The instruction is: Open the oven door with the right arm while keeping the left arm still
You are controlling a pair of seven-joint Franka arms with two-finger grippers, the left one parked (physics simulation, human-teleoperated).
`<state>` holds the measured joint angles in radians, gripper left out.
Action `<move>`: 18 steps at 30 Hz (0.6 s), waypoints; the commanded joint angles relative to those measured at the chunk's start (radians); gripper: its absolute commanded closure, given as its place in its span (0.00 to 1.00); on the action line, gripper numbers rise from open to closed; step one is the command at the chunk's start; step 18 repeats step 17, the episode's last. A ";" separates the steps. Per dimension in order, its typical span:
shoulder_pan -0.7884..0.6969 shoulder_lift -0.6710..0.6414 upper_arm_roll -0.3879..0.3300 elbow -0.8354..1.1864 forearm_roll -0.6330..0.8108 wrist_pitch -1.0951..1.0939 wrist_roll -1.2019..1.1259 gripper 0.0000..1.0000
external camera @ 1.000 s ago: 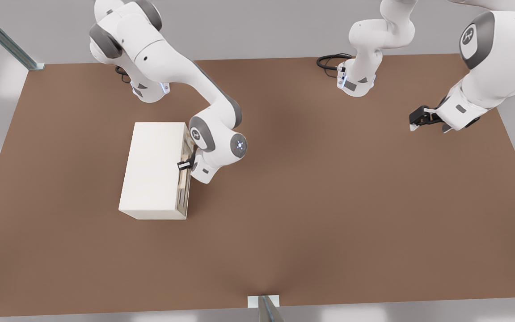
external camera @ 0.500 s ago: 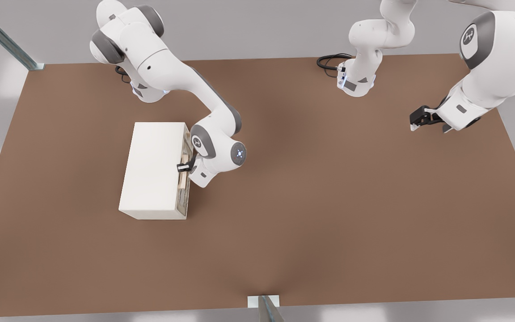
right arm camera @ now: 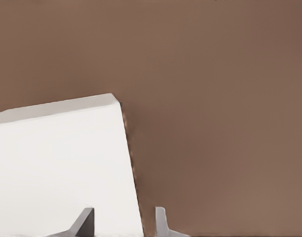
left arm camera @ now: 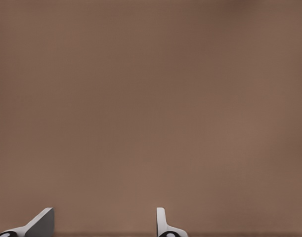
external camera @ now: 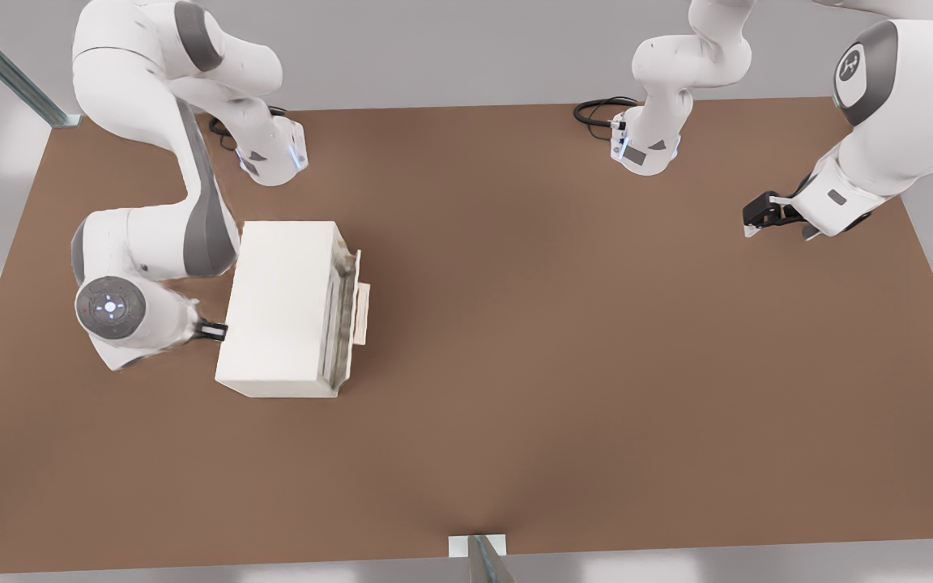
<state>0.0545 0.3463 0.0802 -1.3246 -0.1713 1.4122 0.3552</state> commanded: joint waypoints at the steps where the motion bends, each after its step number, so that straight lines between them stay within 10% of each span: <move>1: -0.051 -0.107 -0.002 -0.071 0.137 0.013 -0.412 0.00; 18: -0.076 -0.237 -0.005 -0.217 0.153 0.057 -0.413 0.00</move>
